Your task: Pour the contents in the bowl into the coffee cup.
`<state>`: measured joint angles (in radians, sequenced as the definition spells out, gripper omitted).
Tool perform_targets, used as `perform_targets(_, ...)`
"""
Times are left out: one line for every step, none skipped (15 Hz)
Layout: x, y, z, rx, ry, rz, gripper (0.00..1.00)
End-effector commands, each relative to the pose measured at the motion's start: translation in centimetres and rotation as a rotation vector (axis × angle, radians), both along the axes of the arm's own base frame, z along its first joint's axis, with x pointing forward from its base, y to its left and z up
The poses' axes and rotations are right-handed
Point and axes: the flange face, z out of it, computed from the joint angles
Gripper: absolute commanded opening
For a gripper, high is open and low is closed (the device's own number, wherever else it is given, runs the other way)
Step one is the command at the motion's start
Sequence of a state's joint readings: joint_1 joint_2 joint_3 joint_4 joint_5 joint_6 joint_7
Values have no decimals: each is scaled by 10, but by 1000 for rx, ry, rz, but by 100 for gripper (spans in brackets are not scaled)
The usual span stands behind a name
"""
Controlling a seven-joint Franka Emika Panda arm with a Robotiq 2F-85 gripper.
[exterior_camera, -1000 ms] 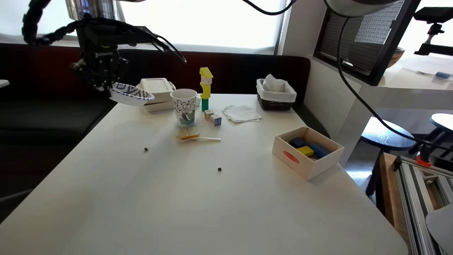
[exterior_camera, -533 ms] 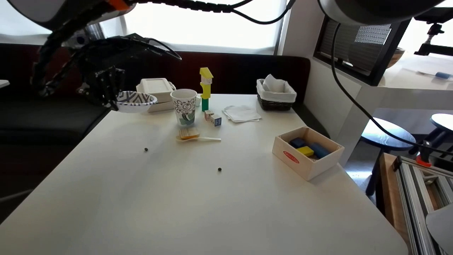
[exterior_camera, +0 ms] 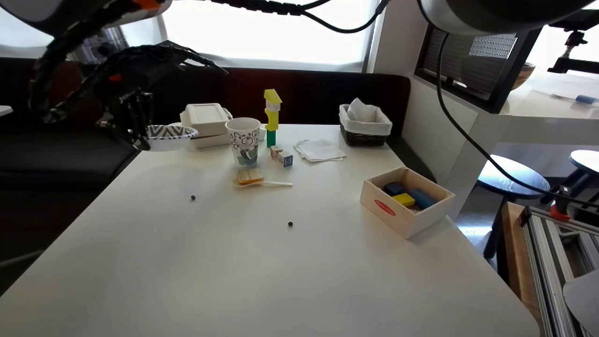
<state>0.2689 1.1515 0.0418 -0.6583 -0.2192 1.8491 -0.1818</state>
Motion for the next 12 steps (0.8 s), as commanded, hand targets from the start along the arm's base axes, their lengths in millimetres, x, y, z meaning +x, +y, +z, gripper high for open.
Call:
perform_targets(-6,8,-14,3,48,62,2)
perform_targets(-10,16,-20,21,74,93,2)
perform_targets(-14,23,-24,26,88,115,2)
perform_targets(-17,31,-27,34,95,143,2)
perform_targets(-20,40,-30,35,99,176,2)
perform_targets(-23,48,-33,35,103,200,2)
perform_targets(-27,56,-35,39,111,224,2)
perform_targets(-30,64,-37,50,113,259,2)
perform_targets(-34,72,-39,52,118,291,2)
perform_targets(-38,82,-43,66,126,322,2)
perform_targets(-42,89,-46,79,134,344,2)
perform_targets(-46,96,-50,97,141,367,2)
